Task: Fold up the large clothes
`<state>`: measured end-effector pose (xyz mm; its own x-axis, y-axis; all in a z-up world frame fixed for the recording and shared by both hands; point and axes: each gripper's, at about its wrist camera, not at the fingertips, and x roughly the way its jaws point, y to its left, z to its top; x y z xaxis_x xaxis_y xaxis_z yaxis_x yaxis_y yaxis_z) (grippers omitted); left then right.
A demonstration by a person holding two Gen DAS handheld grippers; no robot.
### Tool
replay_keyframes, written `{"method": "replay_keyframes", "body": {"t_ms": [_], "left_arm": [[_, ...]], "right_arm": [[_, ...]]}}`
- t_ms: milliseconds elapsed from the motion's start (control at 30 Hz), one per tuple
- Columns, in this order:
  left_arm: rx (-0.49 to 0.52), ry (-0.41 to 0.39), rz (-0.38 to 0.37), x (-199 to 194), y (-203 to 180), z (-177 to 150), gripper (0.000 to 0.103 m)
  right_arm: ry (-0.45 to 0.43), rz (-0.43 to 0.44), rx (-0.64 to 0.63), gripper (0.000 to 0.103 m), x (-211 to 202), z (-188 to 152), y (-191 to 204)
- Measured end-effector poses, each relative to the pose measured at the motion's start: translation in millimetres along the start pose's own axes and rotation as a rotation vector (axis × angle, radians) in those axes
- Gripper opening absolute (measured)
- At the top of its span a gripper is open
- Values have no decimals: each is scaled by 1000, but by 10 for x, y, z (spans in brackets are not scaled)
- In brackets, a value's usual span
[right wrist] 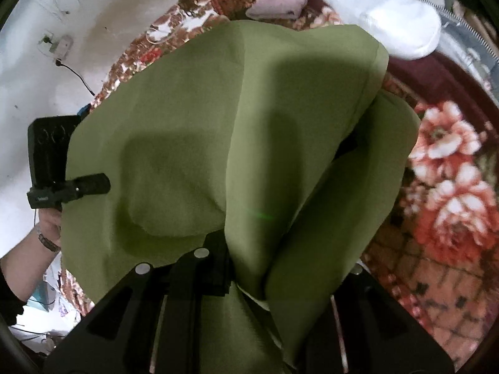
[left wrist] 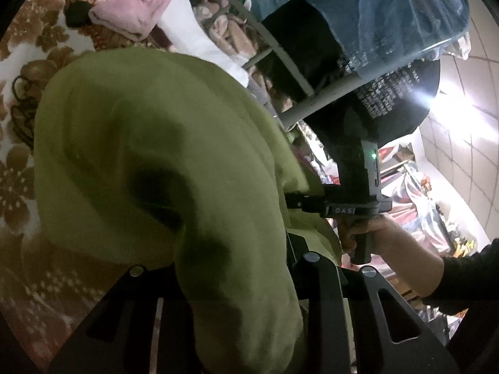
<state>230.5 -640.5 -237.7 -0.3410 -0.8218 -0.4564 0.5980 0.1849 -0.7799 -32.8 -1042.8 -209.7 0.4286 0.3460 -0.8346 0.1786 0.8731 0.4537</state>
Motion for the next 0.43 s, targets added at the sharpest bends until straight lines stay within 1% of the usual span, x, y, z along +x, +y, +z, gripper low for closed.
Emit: {"method": "replay_keyframes", "body": {"t_ms": [133,167,233,267,367,433], "left_arm": [[-15,34,7,-9,257,-60,25],[-26,43,9,-11,294,-71,25],[-54,67,10,-5,341,-99,25],[-70,79,12,-11,370,-139,25],[-118,114,21,-61,498,-318,26],[-162,114,15,-89,599,-449,27]], "right_arm": [[15,3,29,17,296,-69,-43],[15,8,40,17,340,-75,-17],[8,33,75,17,374,-127,-96],[6,54,98,17,391,-175,-110],[11,79,124,19,462,-274,-81],[11,93,138,20,505,-320,-49]]}}
